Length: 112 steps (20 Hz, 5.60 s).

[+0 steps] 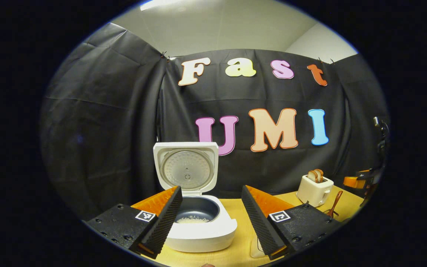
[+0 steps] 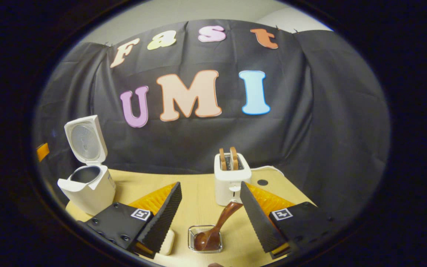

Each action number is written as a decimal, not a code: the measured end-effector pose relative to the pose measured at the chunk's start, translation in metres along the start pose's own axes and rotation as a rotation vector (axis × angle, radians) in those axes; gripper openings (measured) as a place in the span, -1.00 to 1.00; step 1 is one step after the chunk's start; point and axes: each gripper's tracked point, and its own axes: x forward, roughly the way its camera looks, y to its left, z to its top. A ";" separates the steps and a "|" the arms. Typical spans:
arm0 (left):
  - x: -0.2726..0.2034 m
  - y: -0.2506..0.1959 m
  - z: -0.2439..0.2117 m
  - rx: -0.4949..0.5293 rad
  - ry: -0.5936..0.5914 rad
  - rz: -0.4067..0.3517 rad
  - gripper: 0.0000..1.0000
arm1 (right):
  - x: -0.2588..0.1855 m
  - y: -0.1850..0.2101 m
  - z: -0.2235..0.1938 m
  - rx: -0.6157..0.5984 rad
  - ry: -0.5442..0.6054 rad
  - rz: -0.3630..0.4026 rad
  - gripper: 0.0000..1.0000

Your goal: Close the left gripper, press the button to open the rice cooker; take a wooden spoon from the chopstick holder with the right hand, scoop a spoonful of rice and pour it into the rice cooker, then put the wooden spoon back into the chopstick holder.

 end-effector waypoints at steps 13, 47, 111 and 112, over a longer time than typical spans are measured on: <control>-0.029 -0.007 0.009 0.011 0.002 0.048 0.89 | 0.064 -0.026 -0.089 0.036 0.234 -0.037 0.98; -0.028 0.002 0.011 0.000 0.006 0.038 0.89 | 0.029 0.025 -0.027 0.133 0.156 0.084 -0.53; -0.070 0.107 -0.007 0.036 0.029 0.149 0.89 | 0.022 0.219 -0.133 0.529 0.432 0.249 -0.54; -0.070 0.106 -0.006 0.039 0.026 0.149 0.89 | 0.023 0.216 -0.128 0.552 0.427 0.247 -0.54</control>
